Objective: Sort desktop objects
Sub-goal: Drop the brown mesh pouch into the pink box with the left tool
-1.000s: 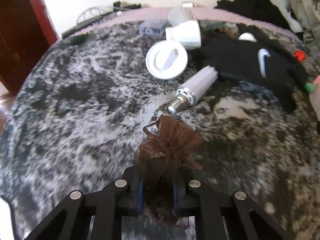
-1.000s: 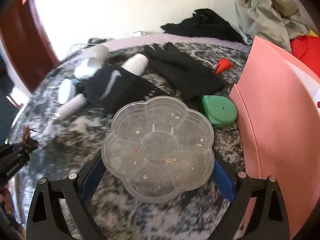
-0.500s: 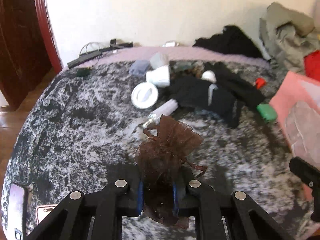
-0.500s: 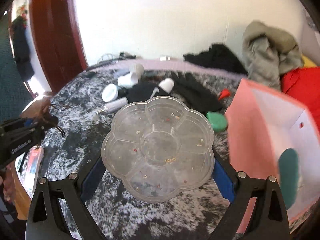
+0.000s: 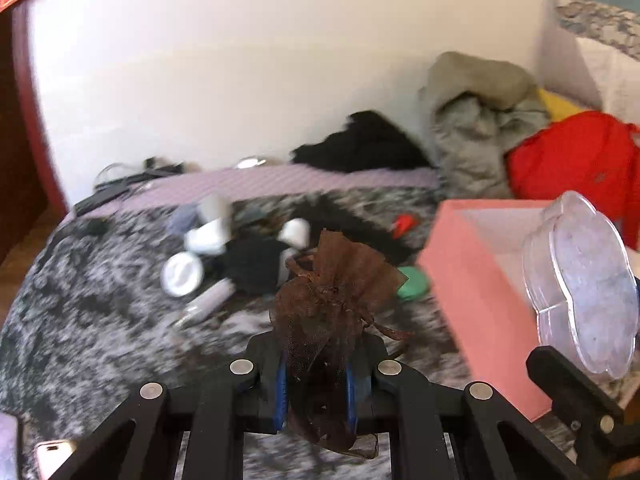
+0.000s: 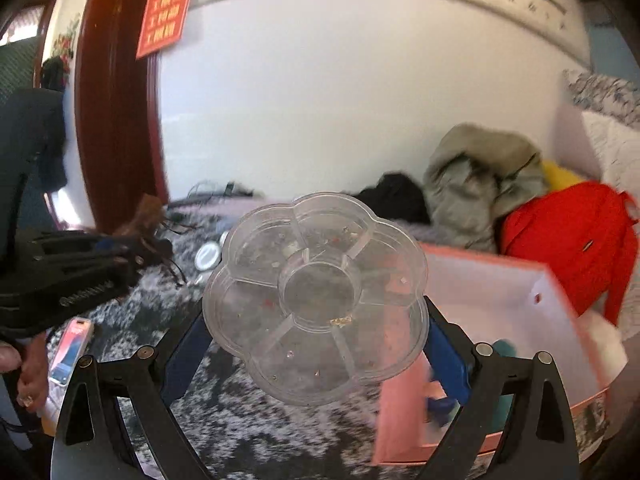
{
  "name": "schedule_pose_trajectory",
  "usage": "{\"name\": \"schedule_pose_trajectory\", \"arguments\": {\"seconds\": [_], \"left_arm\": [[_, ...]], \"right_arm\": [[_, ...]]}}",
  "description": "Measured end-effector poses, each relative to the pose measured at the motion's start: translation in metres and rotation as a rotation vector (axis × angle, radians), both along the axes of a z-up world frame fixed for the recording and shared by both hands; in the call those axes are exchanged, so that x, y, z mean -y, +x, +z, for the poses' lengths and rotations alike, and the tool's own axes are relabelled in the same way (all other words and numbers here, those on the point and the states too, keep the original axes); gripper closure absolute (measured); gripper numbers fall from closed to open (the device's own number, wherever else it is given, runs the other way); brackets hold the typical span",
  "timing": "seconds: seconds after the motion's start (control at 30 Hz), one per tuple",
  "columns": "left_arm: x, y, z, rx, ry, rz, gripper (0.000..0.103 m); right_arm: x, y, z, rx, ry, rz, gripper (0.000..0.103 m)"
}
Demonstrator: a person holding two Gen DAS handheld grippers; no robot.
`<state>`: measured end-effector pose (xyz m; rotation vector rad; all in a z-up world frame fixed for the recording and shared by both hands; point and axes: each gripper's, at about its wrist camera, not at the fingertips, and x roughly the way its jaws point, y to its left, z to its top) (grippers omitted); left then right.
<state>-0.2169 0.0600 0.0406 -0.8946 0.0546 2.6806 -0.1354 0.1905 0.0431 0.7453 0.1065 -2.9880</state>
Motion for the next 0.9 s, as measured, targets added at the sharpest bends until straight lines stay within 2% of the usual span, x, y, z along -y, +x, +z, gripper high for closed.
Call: {"name": "schedule_pose_trajectory", "arguments": {"seconds": [0.2,0.37,0.57,0.67,0.73,0.77,0.8,0.9], "left_arm": [[-0.062,0.008,0.015,-0.032,0.014,-0.095,0.088],[-0.124,0.013,0.020,-0.043,0.038,-0.202,0.088],[-0.193,0.010,0.022,-0.035,0.092,-0.311,0.088],[-0.220,-0.002,0.014,-0.013,0.130,-0.343,0.084],[-0.221,-0.013,0.005,0.013,0.157,-0.327,0.069],[-0.220,-0.018,0.000,0.026,0.170,-0.316,0.040],[-0.219,-0.023,-0.005,0.039,0.183,-0.305,0.019],[-0.203,-0.036,-0.009,0.055,0.216,-0.223,0.016]], "right_arm": [[-0.043,0.032,0.017,-0.109,0.039,-0.096,0.006],[-0.092,0.048,0.021,-0.166,0.064,-0.233,0.006],[-0.177,0.046,0.023,-0.157,-0.012,-0.422,0.006],[-0.208,0.038,0.023,-0.152,-0.033,-0.494,0.005],[-0.226,0.022,0.014,-0.098,-0.038,-0.488,0.005],[-0.236,0.012,0.008,-0.064,-0.045,-0.485,0.005],[-0.243,0.003,0.004,-0.037,-0.051,-0.503,0.005],[-0.264,-0.019,-0.023,0.107,-0.034,-0.594,0.004]]}}
